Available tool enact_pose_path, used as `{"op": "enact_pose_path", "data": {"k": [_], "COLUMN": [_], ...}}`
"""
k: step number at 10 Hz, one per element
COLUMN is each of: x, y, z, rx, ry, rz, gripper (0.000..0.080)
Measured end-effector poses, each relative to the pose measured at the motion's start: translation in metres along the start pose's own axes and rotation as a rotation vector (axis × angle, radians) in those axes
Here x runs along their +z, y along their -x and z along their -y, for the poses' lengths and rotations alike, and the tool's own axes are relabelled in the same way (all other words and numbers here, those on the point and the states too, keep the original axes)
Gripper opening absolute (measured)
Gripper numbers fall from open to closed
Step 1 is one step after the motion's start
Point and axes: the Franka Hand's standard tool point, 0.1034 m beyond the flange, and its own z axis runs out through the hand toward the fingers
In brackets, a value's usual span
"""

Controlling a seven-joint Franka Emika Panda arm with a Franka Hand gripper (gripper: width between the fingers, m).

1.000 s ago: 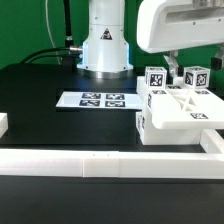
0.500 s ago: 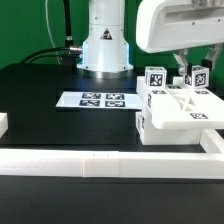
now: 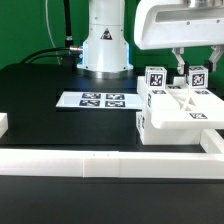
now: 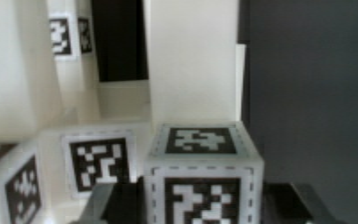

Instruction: Assemble chair

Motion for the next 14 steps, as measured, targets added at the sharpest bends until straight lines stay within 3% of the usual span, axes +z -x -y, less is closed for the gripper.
{"op": "enact_pose_path", "data": {"k": [14], "x": [0.0006], "y": [0.0007], "z": [0.0024], "rx": [0.911], "ry": [-0.009], "rz": [0.006], "gripper": [0.0284]}}
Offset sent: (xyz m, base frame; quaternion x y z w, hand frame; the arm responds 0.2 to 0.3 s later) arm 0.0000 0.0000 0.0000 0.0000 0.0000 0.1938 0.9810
